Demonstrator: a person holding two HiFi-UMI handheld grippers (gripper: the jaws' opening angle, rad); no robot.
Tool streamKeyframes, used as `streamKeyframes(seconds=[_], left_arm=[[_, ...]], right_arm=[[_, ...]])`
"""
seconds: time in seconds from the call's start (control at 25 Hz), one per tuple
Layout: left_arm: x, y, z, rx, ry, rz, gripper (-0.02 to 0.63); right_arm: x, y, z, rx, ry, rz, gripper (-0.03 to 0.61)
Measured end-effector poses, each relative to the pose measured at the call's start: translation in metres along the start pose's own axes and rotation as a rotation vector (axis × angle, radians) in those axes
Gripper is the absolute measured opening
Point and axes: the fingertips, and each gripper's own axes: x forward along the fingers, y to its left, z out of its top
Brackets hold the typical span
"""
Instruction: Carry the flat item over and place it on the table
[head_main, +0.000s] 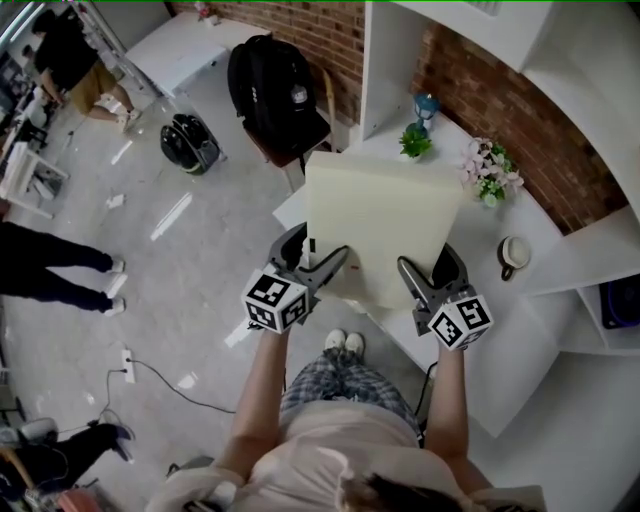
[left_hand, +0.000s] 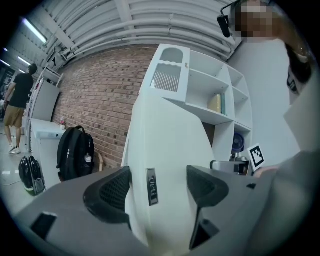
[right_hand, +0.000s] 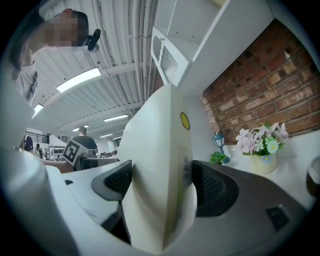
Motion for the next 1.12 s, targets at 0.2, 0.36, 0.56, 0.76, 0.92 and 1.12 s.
streamKeyframes(seconds=[0.2, 0.36, 0.56, 0.76, 0.92, 1.12], left_arm=[[0.011, 0.010, -0.019, -0.036, 0.031, -0.003, 0.347], [0.023, 0.020, -0.034, -0.065, 0.058, 0.000, 0.347], [0.038, 0.032, -0.048, -0.089, 0.089, 0.004, 0.347], [0.051, 0.044, -0.059, -0.112, 0.115, 0.009, 0.347], [0.063, 0.050, -0.062, -0.127, 0.123, 0.010, 0.347], [0.076, 0.058, -0.066, -0.145, 0.140, 0.014, 0.347]], right_arm=[[0.007, -0.011, -0.018, 0.027, 0.042, -0.015, 0.383], [0.016, -0.023, -0.031, 0.043, 0.082, -0.027, 0.383], [0.029, -0.038, -0.046, 0.075, 0.125, -0.033, 0.383], [0.040, -0.052, -0.058, 0.105, 0.167, -0.039, 0.383], [0.048, -0.065, -0.065, 0.156, 0.181, -0.049, 0.383], [0.056, -0.078, -0.074, 0.211, 0.223, -0.067, 0.385]])
